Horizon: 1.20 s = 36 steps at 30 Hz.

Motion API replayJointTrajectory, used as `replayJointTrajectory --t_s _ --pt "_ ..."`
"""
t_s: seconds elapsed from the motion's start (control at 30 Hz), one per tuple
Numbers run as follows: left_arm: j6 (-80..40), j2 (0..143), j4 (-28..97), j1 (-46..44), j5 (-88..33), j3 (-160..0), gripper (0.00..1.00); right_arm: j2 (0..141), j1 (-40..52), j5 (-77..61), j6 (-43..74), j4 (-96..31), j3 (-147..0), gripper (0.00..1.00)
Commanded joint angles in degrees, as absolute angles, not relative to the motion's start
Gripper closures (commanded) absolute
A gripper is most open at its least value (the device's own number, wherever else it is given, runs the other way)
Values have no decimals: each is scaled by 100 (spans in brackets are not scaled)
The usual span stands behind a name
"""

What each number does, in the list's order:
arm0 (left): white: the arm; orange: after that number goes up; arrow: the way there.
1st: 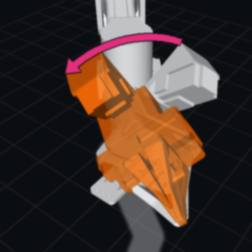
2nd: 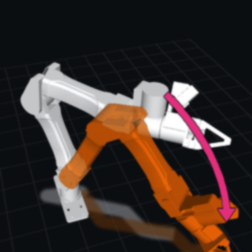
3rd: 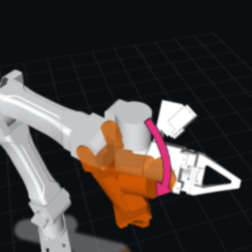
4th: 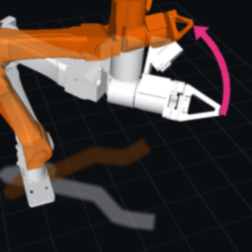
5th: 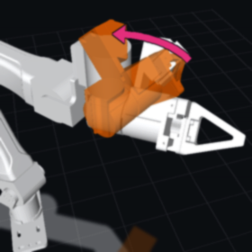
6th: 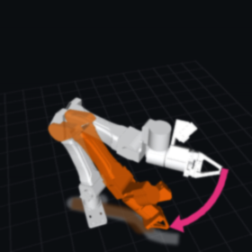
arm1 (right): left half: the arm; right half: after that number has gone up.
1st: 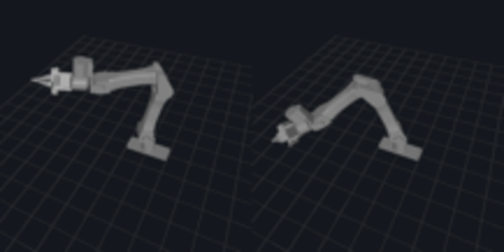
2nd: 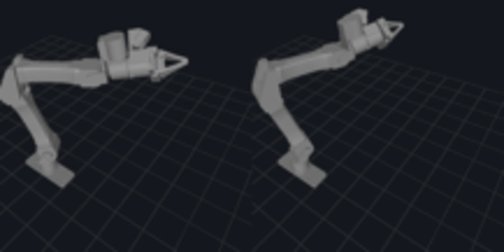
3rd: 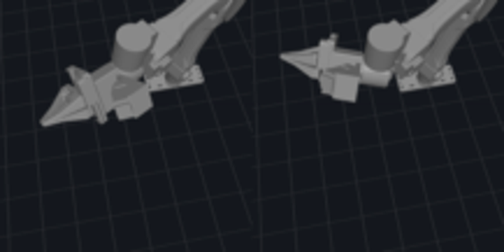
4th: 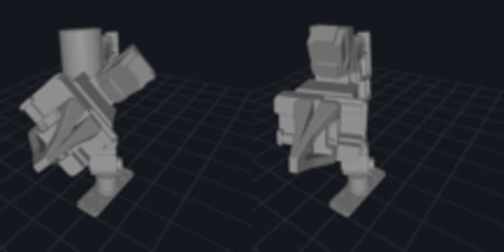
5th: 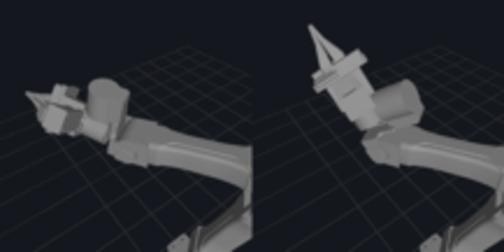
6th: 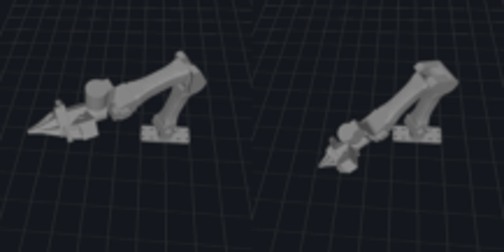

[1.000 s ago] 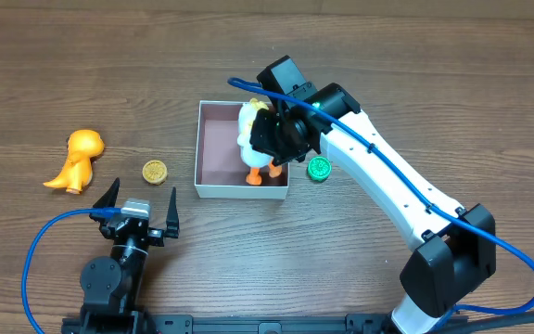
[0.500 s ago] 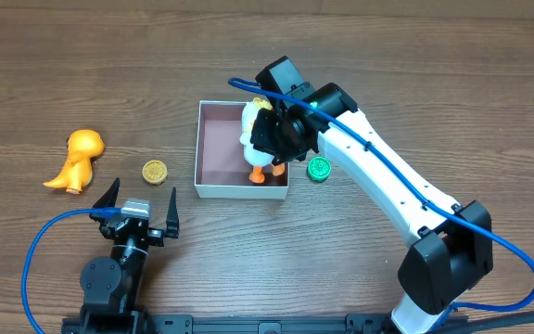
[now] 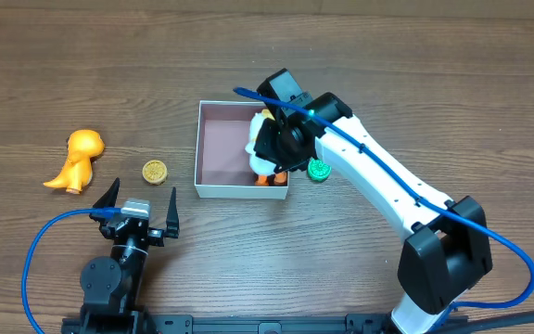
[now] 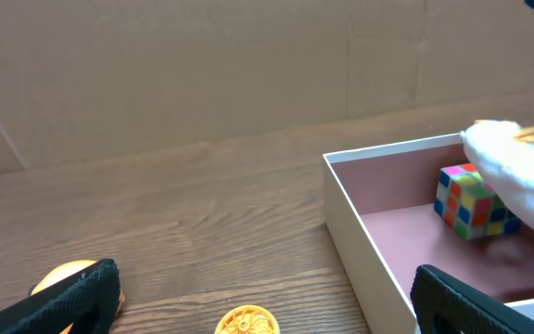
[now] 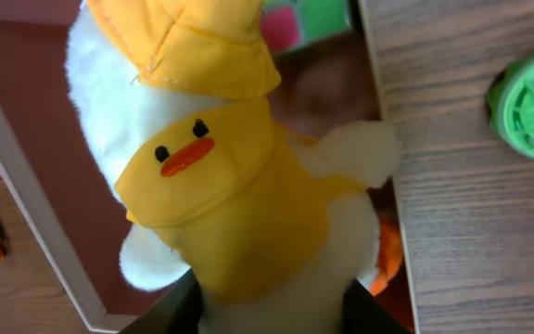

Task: Pack container
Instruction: 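Lower the duck plush into the box beside the cube with the right gripper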

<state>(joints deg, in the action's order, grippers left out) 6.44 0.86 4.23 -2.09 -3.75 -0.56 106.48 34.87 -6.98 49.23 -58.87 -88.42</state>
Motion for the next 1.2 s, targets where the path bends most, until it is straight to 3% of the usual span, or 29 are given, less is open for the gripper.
replayJointTrajectory --t_s 0.0,0.13,1.17 --pt "731 36 419 -152 -318 -27 0 10669 3476 -582 4976 -5811 -8823 61" --pt "731 36 416 -152 -318 -27 0 10669 3476 -582 4976 -5806 -8823 55" --pt "731 36 416 -152 -318 -27 0 10669 3514 -513 4954 -5841 -8812 51"
